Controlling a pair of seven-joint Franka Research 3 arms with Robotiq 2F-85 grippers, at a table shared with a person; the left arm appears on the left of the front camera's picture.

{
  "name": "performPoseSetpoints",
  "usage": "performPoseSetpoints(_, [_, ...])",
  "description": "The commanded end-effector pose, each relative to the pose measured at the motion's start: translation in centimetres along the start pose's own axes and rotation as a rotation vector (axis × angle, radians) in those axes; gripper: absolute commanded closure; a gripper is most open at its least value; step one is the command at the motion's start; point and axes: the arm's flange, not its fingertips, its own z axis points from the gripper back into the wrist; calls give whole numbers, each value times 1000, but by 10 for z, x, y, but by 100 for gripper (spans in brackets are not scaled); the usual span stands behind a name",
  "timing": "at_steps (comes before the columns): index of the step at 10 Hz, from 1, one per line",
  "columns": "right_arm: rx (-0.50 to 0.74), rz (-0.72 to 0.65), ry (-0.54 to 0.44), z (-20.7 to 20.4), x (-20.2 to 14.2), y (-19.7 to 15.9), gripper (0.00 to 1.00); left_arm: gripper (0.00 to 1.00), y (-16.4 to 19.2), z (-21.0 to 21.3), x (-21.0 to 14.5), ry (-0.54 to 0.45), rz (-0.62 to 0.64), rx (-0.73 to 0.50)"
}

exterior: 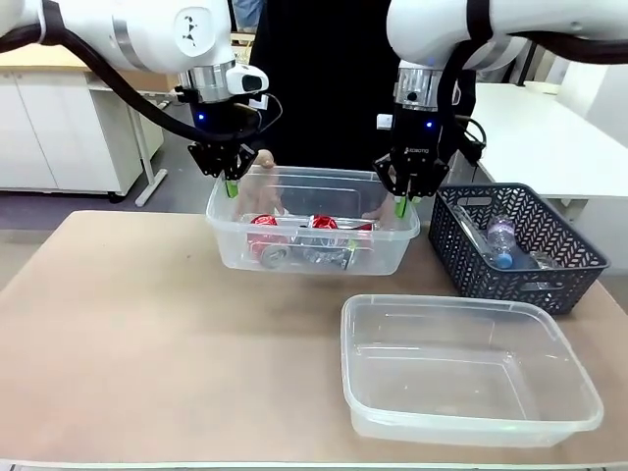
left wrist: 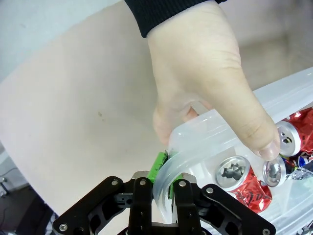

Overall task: Sort the waste into each basket.
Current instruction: Release the Organizing box you were holding.

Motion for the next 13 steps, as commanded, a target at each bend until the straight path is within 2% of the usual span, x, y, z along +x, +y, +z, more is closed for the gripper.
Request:
performPoseSetpoints(1, [0, 0, 0, 0, 0, 0, 55, 41, 0, 0, 0, 0, 0, 0])
performPoseSetpoints(2, [29, -12, -72, 8, -13, -9, 37, 35, 0, 7, -3, -12, -15, -14])
performPoseSetpoints(3, [29, -28, -118, 13, -24, -16, 0, 0, -1, 15, -8, -21, -15, -10])
performPoseSetpoints(4, [47, -36, -161, 20, -35, -24, 0, 0, -2, 24, -16, -33, -2, 1])
performPoseSetpoints(5, [68, -48, -206, 27, -47, -33, 24, 0, 0, 35, -27, -62, 18, 16])
performPoseSetpoints(6, [96, -72, -252, 35, -63, -45, 14, 11, 4, 48, -45, -99, 38, 19])
performPoseSetpoints(7, [122, -95, -296, 39, -77, -56, 0, 1, 6, 56, -61, -131, 36, -9])
performPoseSetpoints(8, [157, -110, -325, 39, -89, -66, 0, 0, 6, 59, -75, -141, 31, -45])
performPoseSetpoints(10, [242, -112, -354, 35, -104, -87, 0, 0, 3, 46, -98, -81, 16, -151])
performPoseSetpoints(12, [272, -126, -347, 29, -104, -94, 0, 0, 2, 33, -108, -74, 32, -213])
performPoseSetpoints(13, [210, -156, -336, 44, -103, -83, 0, 0, -2, 49, -92, -78, 38, -132])
